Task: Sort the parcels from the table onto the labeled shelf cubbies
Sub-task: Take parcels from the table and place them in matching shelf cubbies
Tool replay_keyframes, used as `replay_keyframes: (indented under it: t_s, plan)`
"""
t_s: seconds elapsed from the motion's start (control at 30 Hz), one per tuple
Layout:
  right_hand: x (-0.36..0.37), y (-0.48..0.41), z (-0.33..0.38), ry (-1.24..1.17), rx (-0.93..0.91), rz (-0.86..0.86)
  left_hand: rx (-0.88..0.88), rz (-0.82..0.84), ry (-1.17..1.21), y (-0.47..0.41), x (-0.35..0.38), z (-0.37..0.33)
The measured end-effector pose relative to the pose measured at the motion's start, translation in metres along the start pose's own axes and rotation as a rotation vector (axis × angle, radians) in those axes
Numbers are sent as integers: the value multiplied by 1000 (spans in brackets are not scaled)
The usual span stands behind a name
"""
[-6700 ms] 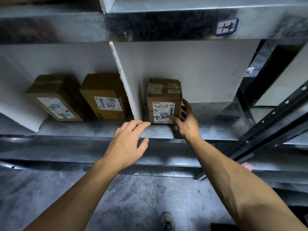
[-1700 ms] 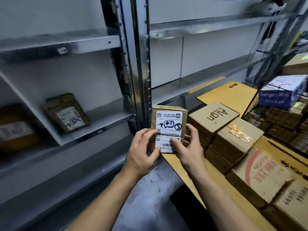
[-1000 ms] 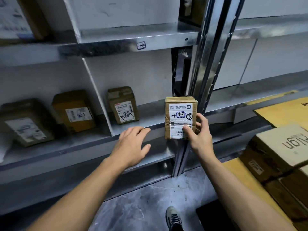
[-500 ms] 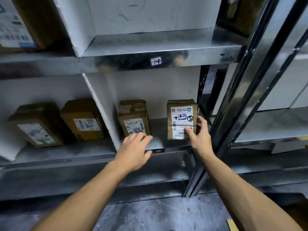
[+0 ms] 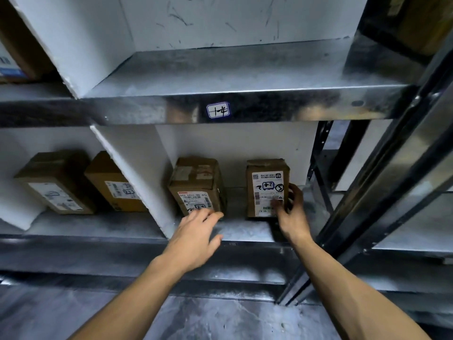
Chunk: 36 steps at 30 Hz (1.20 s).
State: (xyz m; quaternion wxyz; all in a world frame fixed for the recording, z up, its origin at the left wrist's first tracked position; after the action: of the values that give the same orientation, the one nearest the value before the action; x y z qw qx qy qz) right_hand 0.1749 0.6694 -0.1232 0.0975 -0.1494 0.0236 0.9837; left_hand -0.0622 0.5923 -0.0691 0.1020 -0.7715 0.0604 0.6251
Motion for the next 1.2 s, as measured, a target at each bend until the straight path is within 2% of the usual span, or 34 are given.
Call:
replay_keyframes:
  t_s: [0.2, 0.67, 0.77, 0.9, 0.97, 1.1, 1.2]
  plan:
    - [2, -1, -15, 50, 14, 83, 14, 2, -1, 1, 6, -6]
    - [-10, 23, -7, 208, -60, 29, 74, 10, -96, 15, 11, -10]
    - [-18, 48, -4, 347, -108, -47, 124, 15, -132, 19, 11, -12]
    - [-37, 83, -11, 461, -51, -137, 184, 18, -143, 21, 12, -17]
    - [-40, 104, -12, 559, -39, -128, 227, 27, -147, 25, 12, -23]
    - [-26, 154, 7, 853, -168, -29, 303, 15, -128, 36, 8, -32]
    - [-26, 189, 22, 1068, -234, -50, 365, 27, -100, 48, 9, -44]
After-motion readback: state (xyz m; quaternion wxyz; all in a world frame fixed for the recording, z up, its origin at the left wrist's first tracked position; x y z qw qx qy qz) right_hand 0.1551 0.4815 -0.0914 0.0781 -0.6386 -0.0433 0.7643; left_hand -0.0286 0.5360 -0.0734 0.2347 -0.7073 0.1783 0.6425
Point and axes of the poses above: each hand's wrist, its own y-axis away from the middle knuckle, its own x-axis out of the palm, z = x × y, the point moved 10 cm from there along -y, towards the middle knuckle, and after that the axes turned 4 degrees about -z, right-handed, at the moved point
